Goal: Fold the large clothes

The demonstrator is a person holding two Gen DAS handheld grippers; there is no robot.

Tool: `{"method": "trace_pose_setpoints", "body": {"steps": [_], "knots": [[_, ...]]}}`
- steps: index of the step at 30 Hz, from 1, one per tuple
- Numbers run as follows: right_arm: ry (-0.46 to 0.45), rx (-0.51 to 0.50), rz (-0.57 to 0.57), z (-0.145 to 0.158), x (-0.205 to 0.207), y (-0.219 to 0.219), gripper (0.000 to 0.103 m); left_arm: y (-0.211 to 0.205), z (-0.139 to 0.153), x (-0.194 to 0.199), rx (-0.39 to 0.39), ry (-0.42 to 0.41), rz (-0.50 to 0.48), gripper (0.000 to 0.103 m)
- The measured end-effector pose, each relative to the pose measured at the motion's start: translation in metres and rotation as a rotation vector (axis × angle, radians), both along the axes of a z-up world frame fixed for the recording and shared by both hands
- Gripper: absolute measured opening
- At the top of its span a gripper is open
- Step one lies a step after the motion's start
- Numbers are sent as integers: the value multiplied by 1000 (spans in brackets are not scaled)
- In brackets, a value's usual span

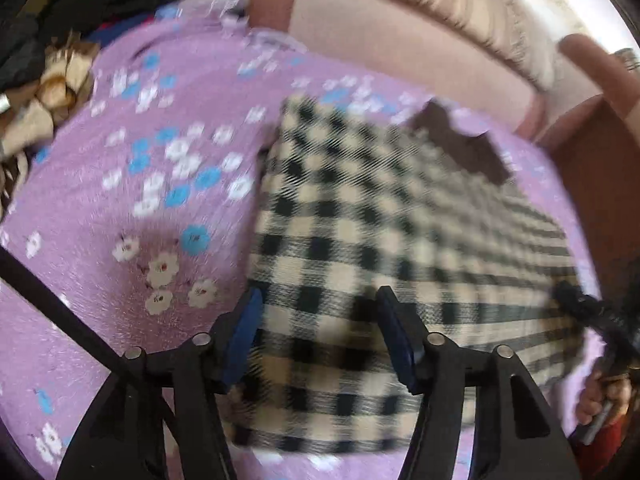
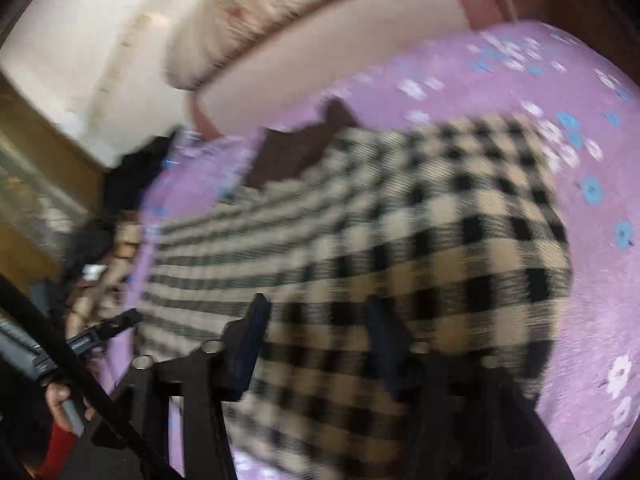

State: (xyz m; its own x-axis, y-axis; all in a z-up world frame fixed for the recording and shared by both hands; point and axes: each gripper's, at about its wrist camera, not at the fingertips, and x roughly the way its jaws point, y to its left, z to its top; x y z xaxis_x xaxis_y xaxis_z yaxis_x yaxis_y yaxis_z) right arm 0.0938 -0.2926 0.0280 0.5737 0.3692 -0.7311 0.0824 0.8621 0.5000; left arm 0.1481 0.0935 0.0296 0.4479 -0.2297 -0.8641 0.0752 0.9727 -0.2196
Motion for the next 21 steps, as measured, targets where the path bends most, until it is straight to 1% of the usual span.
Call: {"method": "trace_pose_setpoints", "body": {"steps": [1,2,3,4,5,8,9,10,11,14,16,17,21], "knots": [[13,-10,-18,-4,0,-8,22,2,-6,1,-3,13,12,70],[15,-9,-35,-5,0,-15,20,8,-11,0,-29,21,33,71],[8,0,-56,-3,-3,-23,20,13,-11,-2,-54,30,48,71],[3,0,-68,-3,-6,-32,20,16,-7,-8,-59,35,70,71],[-9,-26,-89,2,-9,-38,21,17,-2,-14,-48,31,88,71],[-38,-140,-143,12,-19,-47,25,17,20,-42,3,-13,131,71],[-46,-165,-156,15,-22,-49,31,16,28,-55,12,-36,143,71],[-54,-190,-171,18,-25,-49,35,18,32,-63,17,-51,153,71],[-71,-220,-187,23,-28,-48,39,17,36,-70,23,-61,162,71],[-121,-287,-198,35,-37,-37,41,17,48,-95,31,-83,194,71],[-151,-344,-203,43,-40,-27,44,18,57,-112,29,-101,208,71],[-171,-383,-202,47,-45,-20,48,18,61,-118,33,-112,213,71],[-225,-460,-182,58,-55,6,49,16,81,-143,65,-176,233,71]]}}
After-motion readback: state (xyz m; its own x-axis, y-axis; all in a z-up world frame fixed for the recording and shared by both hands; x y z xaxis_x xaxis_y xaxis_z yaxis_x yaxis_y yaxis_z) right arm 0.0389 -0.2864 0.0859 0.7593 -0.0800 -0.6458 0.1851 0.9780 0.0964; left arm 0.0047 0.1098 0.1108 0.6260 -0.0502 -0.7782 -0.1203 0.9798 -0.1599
